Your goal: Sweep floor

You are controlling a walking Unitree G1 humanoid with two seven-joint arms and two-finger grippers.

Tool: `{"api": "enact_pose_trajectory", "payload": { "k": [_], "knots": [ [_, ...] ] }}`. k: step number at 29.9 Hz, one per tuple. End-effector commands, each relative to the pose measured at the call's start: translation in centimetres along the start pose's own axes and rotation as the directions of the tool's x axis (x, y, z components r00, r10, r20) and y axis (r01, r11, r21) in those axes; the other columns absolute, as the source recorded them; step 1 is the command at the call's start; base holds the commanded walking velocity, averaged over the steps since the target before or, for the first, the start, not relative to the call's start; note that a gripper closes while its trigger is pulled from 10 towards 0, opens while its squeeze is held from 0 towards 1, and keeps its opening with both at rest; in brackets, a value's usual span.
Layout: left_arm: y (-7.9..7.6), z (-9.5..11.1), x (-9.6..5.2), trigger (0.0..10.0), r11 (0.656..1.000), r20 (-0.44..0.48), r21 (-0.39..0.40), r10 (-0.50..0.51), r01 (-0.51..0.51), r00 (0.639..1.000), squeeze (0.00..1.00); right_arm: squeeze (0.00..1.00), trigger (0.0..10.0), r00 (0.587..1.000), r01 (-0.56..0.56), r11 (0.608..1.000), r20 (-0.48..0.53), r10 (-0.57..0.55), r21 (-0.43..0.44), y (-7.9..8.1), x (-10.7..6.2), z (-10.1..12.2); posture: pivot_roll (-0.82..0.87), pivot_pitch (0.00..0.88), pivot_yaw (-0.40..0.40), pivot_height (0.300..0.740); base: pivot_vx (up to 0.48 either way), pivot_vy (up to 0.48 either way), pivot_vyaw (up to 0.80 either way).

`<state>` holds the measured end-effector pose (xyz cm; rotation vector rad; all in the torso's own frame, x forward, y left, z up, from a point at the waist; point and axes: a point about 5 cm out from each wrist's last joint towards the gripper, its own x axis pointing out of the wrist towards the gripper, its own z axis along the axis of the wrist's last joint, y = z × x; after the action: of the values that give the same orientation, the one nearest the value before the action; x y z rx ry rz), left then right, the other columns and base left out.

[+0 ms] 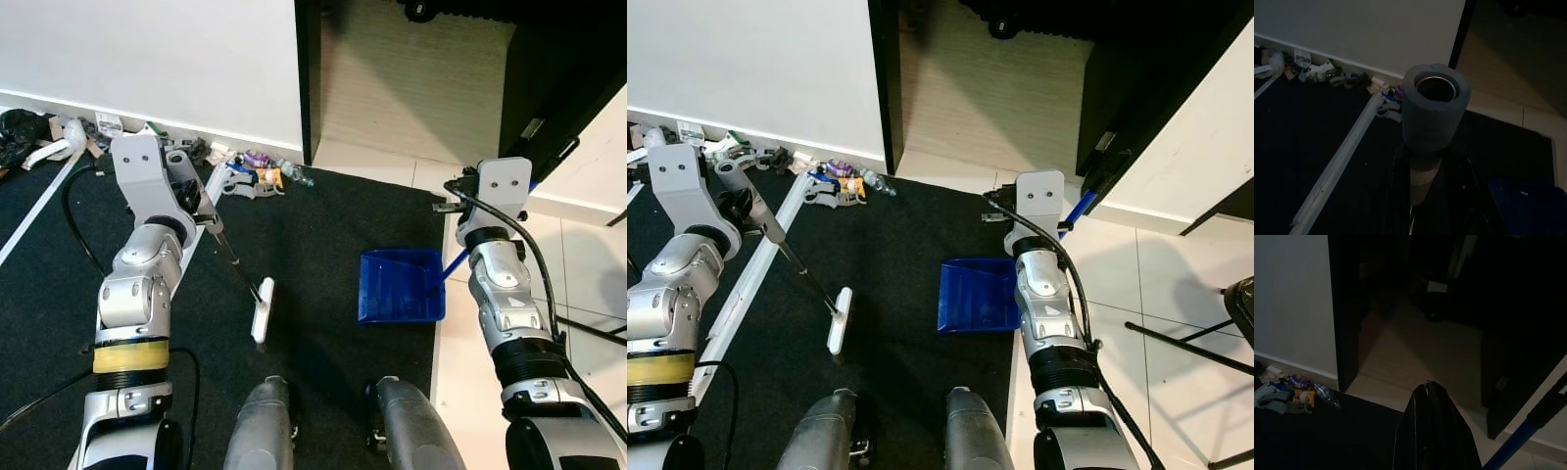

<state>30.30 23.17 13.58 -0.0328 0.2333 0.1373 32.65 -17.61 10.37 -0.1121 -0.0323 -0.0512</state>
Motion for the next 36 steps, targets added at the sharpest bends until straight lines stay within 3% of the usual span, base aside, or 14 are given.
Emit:
{"api": "enact_pose_trajectory", "payload": {
  "k": [1,8,9,10,11,12,19,20,26,31,33,34,35,36],
  "knots": [
    [1.0,0.6,-0.5,10.0,1.000,0.037,-0.010,0.029,-0.029,0.999,0.00,0.00,10.0,0.999,-0.005,1.000,-0.032,0.005,-0.006,0.0,-0.4,-0.7,-0.02,0.112,0.010,0.740,0.000,0.000,0.00],
    [1.5,0.2,-1.0,10.0,0.999,0.025,0.001,0.033,-0.033,0.999,0.00,0.00,10.0,0.999,-0.018,1.000,-0.036,0.017,-0.008,0.2,-0.2,-0.7,-0.01,0.118,-0.006,0.740,0.000,0.000,0.00],
    [1.4,0.0,-1.1,10.0,0.999,0.022,0.018,0.029,-0.030,0.999,0.07,0.00,10.0,0.999,-0.020,1.000,-0.035,0.020,-0.007,0.3,-0.1,-0.6,-0.01,0.118,-0.008,0.740,0.000,0.000,0.00],
    [1.3,-0.2,-1.1,10.0,0.999,0.017,0.028,0.028,-0.028,0.999,0.47,0.00,10.0,0.999,-0.020,1.000,-0.035,0.020,-0.007,0.3,-0.1,-0.6,-0.01,0.118,-0.008,0.740,0.000,0.000,0.00],
    [1.3,-0.2,-1.1,10.0,0.999,0.017,0.028,0.028,-0.028,0.999,0.47,0.00,10.0,0.999,-0.020,1.000,-0.035,0.020,-0.007,0.3,-0.1,-0.6,-0.01,0.118,-0.008,0.740,0.000,0.000,0.00],
    [1.1,-0.6,-1.1,10.0,0.999,0.010,0.032,0.022,-0.022,1.000,1.00,0.00,10.0,0.999,-0.022,1.000,-0.035,0.022,-0.006,0.3,-0.1,-0.6,-0.01,0.118,-0.007,0.740,0.000,0.000,0.00],
    [0.5,-1.1,-0.6,10.0,1.000,-0.001,0.008,0.002,-0.002,1.000,1.00,0.00,10.0,0.999,-0.025,1.000,-0.036,0.025,-0.004,0.4,-0.2,-0.7,-0.01,0.120,-0.007,0.740,0.000,0.000,0.00],
    [0.3,-1.2,-0.2,10.0,1.000,-0.004,-0.001,0.005,-0.005,1.000,0.00,0.00,10.0,0.999,-0.025,1.000,-0.037,0.025,-0.004,0.4,-0.2,-0.7,-0.02,0.121,-0.008,0.740,0.000,0.000,0.00],
    [-0.4,-1.0,1.7,10.0,1.000,-0.002,-0.023,-0.013,0.013,1.000,0.00,0.00,10.0,0.999,-0.025,1.000,-0.037,0.025,-0.003,0.4,-0.1,-0.6,-0.02,0.122,-0.012,0.740,0.000,0.000,0.00],
    [-0.6,-1.2,4.3,10.0,0.998,-0.059,-0.067,-0.024,0.020,0.998,0.00,0.00,10.0,0.999,-0.028,1.000,-0.026,0.028,-0.006,0.5,0.0,-0.2,-0.05,0.122,-0.013,0.740,0.000,0.000,0.00],
    [-0.4,-1.2,4.4,10.0,0.998,-0.064,-0.068,-0.018,0.013,0.998,0.00,0.00,10.0,0.999,-0.021,1.000,-0.024,0.021,-0.008,0.3,0.0,-0.2,-0.06,0.121,-0.005,0.740,0.000,0.000,0.00],
    [-0.4,-1.2,4.4,8.4,0.998,-0.065,-0.067,-0.016,0.012,0.998,0.00,0.00,10.0,1.000,-0.016,1.000,-0.023,0.016,-0.008,0.1,0.0,-0.2,-0.06,0.121,-0.004,0.740,0.000,0.000,0.00],
    [-0.4,-1.2,4.4,8.4,0.998,-0.065,-0.067,-0.016,0.012,0.998,0.00,0.00,10.0,1.000,-0.016,1.000,-0.023,0.016,-0.008,0.1,0.0,-0.2,-0.06,0.121,-0.004,0.740,0.000,0.000,0.00],
    [-0.3,-1.1,4.4,6.9,0.998,-0.065,-0.064,-0.015,0.011,0.998,0.00,0.00,10.0,1.000,-0.012,1.000,-0.023,0.012,-0.009,0.0,0.0,-0.2,-0.06,0.121,-0.004,0.740,0.000,0.000,0.00]
  ]
}}
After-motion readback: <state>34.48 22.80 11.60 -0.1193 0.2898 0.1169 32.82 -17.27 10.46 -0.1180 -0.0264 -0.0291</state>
